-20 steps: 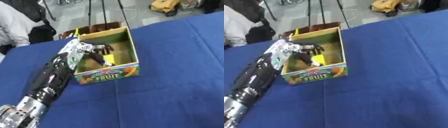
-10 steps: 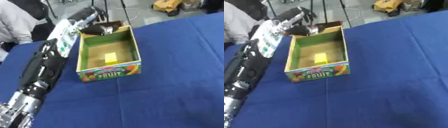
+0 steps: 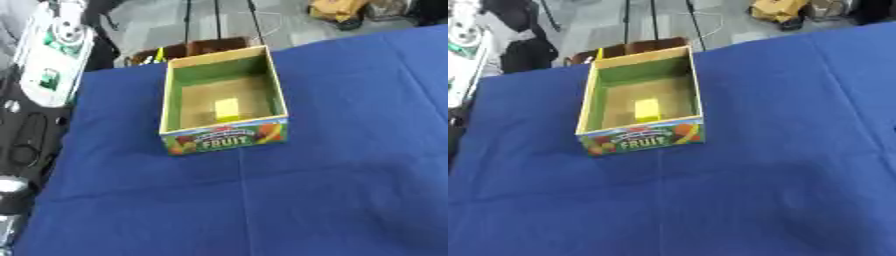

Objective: Pick up objects on the table and place them in the box.

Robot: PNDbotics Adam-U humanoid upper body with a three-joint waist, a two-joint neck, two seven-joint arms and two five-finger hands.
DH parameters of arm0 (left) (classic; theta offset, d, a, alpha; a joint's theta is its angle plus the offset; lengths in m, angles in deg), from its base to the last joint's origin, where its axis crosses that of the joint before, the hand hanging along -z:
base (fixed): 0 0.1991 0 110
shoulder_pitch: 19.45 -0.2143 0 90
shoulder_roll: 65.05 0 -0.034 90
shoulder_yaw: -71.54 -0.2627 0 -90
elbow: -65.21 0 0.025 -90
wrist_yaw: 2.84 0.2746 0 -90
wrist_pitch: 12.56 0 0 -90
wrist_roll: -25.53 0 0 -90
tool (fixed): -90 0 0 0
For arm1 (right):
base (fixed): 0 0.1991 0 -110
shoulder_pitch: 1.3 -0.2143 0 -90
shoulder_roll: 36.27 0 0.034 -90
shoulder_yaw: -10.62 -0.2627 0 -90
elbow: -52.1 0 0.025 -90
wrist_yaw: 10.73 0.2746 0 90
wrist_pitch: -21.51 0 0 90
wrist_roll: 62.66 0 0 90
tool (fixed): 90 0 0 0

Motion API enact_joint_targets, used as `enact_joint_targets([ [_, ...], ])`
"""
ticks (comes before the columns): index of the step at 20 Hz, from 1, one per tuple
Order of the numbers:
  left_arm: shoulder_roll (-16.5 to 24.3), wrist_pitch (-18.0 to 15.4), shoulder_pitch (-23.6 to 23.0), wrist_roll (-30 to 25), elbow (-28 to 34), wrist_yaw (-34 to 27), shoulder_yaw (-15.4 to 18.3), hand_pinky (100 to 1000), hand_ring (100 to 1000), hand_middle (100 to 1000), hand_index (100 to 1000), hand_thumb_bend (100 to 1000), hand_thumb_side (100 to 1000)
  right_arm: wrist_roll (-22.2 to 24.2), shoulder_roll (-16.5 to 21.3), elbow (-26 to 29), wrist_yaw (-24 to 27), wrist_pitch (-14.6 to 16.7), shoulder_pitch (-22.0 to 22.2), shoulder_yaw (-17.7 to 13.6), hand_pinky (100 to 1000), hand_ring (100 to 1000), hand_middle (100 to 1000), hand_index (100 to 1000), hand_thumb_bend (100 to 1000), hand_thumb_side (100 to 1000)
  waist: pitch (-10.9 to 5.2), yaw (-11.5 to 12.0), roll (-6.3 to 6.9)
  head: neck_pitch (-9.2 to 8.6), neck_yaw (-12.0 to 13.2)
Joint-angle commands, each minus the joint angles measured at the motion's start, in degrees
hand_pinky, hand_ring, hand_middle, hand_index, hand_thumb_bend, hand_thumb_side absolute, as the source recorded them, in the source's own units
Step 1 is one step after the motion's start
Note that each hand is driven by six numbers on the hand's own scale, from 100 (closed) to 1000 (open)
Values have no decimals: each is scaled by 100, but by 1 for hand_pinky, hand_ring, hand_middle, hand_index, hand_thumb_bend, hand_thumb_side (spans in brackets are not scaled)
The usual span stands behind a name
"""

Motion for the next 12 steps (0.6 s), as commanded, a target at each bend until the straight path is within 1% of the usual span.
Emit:
enact_joint_targets([
  [1,-84,308,-347,-64,480,-574,342,347,509,500,663,350,894,-82,32,89,79,-13,-59,-47,799,917,591,807,100,640,-116,77,-90,57,-91],
  [4,-481,573,-1063,-143,1001,-1356,638,344,502,496,656,322,874,-74,4,89,116,-18,-75,-41,798,915,591,807,100,640,-112,195,-156,11,-146],
  [6,-742,672,-1575,-118,1328,-1792,825,346,501,497,656,298,873,-100,-1,89,141,-5,-89,-56,798,914,591,806,100,640,-99,242,-201,-37,-177],
  [8,-972,772,-2026,-101,1537,-2008,1046,347,500,497,657,280,875,-127,-11,89,150,7,-92,-74,797,914,591,806,100,641,-82,278,-239,-80,-194],
  [10,-1159,893,-2405,-40,1658,-2059,1246,346,498,494,656,264,868,-155,-21,89,146,18,-91,-95,797,913,591,806,100,641,-67,312,-273,-121,-210],
  [12,-1304,976,-2698,-26,1732,-2089,1313,345,497,494,655,251,866,-188,-32,89,146,26,-94,-114,796,912,591,805,100,641,-60,343,-307,-147,-214],
])
